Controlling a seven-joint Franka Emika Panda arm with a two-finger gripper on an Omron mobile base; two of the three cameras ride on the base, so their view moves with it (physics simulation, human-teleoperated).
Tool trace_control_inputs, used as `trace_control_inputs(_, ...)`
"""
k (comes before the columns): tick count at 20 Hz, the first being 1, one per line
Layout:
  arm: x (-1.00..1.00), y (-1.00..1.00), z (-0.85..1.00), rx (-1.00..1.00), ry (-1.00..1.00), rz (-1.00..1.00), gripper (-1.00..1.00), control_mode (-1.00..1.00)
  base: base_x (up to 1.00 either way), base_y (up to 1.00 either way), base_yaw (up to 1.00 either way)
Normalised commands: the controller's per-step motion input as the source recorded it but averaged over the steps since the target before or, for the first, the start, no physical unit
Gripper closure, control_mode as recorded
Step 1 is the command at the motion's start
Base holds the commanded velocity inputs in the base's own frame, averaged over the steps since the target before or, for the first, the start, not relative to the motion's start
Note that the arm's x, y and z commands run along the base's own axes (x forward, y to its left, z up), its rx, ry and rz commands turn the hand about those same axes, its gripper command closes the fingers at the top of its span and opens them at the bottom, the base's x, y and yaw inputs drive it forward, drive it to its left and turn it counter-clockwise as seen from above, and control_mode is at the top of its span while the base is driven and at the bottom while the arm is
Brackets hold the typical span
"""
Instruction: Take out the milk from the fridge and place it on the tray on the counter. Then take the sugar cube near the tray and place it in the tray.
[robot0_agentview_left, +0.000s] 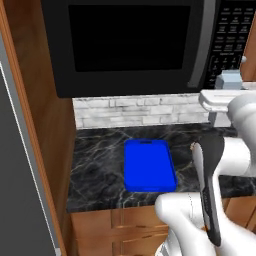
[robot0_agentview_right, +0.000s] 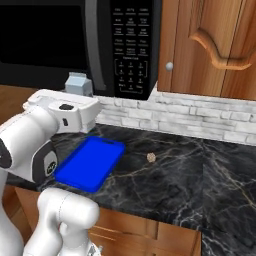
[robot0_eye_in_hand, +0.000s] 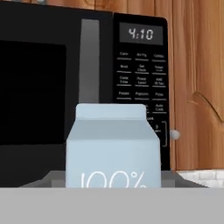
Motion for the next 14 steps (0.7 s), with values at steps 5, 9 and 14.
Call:
trace_control_inputs(5, -0.2, -0.65, -0.51, -0.02, 0.0, 0.05, 1.0, -1.0, 0.0, 0.0, 0.0)
trace_control_inputs(9, -0.04, -0.69, -0.68, 0.0, 0.0, 0.11, 1.0, -1.0, 0.0, 0.0, 0.0)
trace_control_inputs(14, 0.04, -0.77, -0.68, 0.0, -0.06, 0.15, 1.0, -1.0, 0.0, 0.0, 0.0)
